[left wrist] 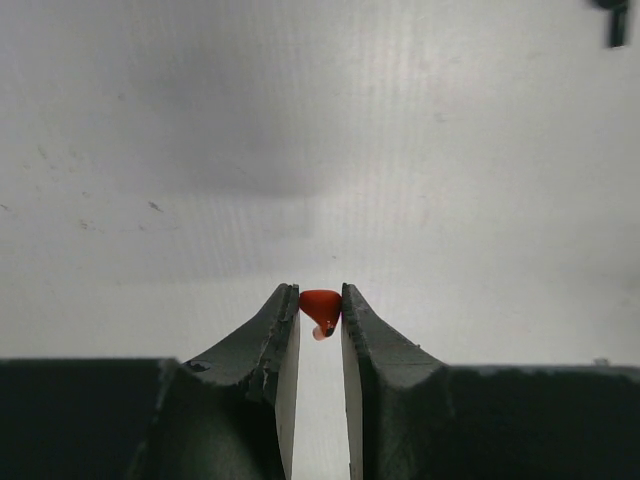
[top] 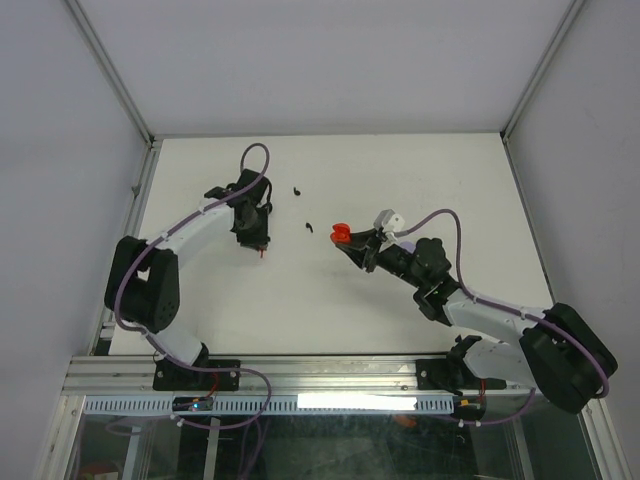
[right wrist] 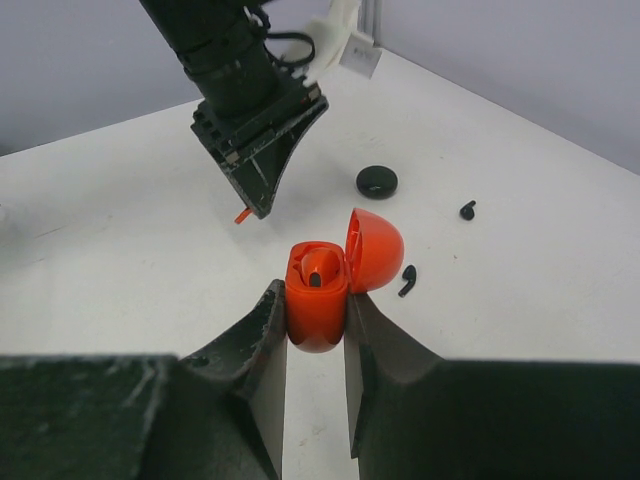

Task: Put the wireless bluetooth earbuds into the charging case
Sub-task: Pick up the earbud from the center of the board, then place the earbud in the charging case.

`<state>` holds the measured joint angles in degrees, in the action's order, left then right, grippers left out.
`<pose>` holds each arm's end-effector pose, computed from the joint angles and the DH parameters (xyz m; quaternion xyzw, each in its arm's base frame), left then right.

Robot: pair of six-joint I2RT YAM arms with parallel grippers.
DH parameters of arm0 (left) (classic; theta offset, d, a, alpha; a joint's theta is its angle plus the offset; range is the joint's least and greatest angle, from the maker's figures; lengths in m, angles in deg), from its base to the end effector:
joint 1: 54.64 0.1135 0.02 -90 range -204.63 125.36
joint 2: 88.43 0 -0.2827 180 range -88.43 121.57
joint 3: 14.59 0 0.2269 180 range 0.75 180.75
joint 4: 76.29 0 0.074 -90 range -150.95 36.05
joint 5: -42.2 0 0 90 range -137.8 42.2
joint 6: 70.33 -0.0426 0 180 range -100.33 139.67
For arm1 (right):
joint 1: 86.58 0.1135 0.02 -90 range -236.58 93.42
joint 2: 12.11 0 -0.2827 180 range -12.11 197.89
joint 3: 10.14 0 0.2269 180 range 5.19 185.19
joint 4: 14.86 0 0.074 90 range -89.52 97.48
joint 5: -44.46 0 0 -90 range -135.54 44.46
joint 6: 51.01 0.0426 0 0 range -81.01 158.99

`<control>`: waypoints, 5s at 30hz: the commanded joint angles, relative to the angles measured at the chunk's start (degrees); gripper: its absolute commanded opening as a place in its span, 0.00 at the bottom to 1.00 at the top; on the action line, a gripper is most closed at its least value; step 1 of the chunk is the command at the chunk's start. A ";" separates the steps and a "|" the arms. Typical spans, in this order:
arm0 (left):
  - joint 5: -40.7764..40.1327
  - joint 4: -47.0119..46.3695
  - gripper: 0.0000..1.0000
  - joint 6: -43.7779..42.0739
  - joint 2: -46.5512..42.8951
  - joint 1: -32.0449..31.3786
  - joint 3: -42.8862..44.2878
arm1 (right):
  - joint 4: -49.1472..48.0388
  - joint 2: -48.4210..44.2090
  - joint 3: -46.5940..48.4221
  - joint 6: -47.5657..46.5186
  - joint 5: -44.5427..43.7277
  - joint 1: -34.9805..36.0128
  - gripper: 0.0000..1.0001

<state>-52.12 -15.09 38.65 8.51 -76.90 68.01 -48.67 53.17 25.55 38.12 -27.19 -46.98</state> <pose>0.2817 -0.1118 0.2251 0.0236 0.9911 -0.0093 0.1309 0.1557 0.1462 0.2667 -0.3420 0.5900 0.3422 0.6464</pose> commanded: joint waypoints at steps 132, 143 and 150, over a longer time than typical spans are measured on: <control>-13.51 -42.24 0.21 15.71 -30.83 -30.65 -9.50 | -21.11 3.87 4.25 1.74 3.80 0.40 0.00; -17.00 -48.68 0.21 14.82 -32.59 -31.42 -11.04 | -21.67 3.94 3.85 1.92 3.71 0.41 0.00; -17.92 -50.33 0.21 14.51 -32.41 -31.86 -12.40 | -21.78 3.85 4.04 2.35 3.63 0.40 0.00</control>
<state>-67.38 -59.83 54.67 -22.13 -107.98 56.45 -66.72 58.04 28.46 39.57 -23.63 -46.94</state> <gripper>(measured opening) 0.215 0.247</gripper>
